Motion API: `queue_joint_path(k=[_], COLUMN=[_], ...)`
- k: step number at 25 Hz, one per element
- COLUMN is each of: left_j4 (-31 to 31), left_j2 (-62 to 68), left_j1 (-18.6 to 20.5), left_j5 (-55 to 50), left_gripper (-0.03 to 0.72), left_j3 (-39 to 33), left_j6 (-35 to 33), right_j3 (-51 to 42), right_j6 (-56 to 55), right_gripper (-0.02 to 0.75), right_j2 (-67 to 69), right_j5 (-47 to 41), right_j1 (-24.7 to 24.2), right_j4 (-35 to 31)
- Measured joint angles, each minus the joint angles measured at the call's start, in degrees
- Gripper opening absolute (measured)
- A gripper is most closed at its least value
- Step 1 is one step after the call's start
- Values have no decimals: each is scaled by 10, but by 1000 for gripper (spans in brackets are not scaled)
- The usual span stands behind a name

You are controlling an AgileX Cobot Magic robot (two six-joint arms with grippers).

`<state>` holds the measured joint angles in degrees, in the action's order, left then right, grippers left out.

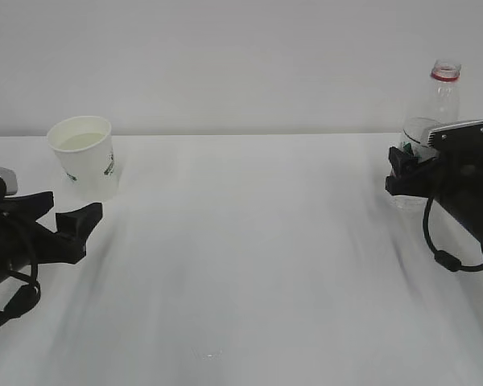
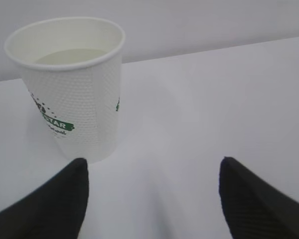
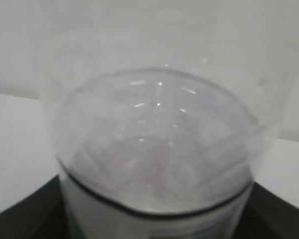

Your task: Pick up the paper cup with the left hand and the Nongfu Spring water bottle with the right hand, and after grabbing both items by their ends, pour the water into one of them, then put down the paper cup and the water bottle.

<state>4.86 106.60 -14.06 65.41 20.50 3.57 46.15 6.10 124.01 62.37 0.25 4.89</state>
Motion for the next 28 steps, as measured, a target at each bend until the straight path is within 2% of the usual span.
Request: queue_joint_path(k=[5, 8, 12, 28], left_j4=[0, 3, 3, 5], left_j2=[0, 0, 0, -1], left_j1=[0, 0, 0, 0], left_j5=[0, 0, 0, 0], left_gripper=[591, 591, 591, 590], left_j3=[0, 0, 0, 0], left_j6=[0, 0, 0, 0], right_j3=[1, 2, -2, -112], right_j6=[-2, -2, -2, -3], right_gripper=[632, 663, 666, 662], right_j2=[0, 0, 0, -54], right_j5=[-2, -2, 16, 28], right_j1=[0, 0, 0, 0], right_j4=[1, 1, 1, -5])
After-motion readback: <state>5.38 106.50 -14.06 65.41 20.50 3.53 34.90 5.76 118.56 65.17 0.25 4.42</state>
